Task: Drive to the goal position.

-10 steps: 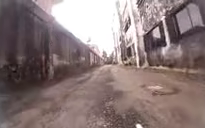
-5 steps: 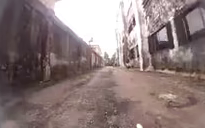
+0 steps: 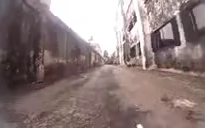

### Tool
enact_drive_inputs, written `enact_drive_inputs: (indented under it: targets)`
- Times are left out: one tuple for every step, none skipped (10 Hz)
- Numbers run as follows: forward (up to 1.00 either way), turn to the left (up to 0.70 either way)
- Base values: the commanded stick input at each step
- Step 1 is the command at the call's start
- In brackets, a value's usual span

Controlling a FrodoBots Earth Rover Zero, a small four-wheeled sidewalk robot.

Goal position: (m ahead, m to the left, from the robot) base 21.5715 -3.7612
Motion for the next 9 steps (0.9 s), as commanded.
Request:
enact_drive_inputs:
  targets:
    - [0.85,0.00]
    - [0.85,0.00]
    - [0.85,0.00]
    - [0.85,0.00]
    - [0.85,0.00]
    - [0.85,0.00]
    - [0.85,0.00]
    - [0.85,0.00]
    - [0.85,0.00]
